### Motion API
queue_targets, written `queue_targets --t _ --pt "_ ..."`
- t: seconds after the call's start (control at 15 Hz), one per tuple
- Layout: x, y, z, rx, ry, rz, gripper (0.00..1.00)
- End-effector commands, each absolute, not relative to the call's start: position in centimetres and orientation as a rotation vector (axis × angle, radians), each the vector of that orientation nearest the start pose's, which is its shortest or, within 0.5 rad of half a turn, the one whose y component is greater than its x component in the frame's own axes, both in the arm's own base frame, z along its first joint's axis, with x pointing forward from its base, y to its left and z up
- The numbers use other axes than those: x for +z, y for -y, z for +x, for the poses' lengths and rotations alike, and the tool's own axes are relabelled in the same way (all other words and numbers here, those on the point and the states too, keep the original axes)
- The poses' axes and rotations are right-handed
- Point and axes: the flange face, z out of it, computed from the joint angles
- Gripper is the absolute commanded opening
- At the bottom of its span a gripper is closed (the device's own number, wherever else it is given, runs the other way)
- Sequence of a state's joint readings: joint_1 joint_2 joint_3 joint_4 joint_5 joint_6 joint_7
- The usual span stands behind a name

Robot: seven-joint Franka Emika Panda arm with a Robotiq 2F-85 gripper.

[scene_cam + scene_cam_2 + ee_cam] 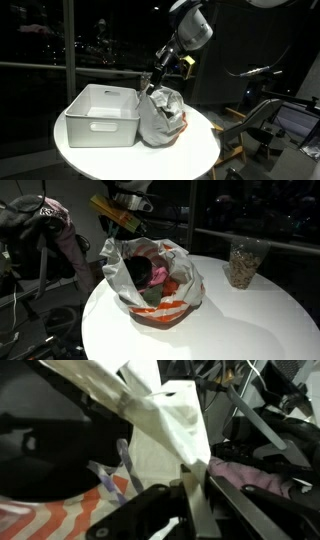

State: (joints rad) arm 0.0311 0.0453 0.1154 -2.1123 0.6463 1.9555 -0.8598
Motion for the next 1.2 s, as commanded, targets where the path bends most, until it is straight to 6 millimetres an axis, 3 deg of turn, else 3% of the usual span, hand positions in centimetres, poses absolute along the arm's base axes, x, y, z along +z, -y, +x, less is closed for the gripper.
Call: queue_targets --t 0.0,0.27,0.47,0.87,1.13 --pt "39.9 -12.9 50.3 -0.195 0.822 -2.532 0.43" --pt "40.8 -12.2 48.5 -0.371 0.696 -2.67 0.74" --pt "41.9 -10.7 47.3 -0.46 0.564 -2.781 0.96" --pt "44.1 -7.0 45.7 -0.483 0.226 -3.012 1.0" --pt "44.2 -5.9 45.5 -0.465 0.099 -3.077 1.0"
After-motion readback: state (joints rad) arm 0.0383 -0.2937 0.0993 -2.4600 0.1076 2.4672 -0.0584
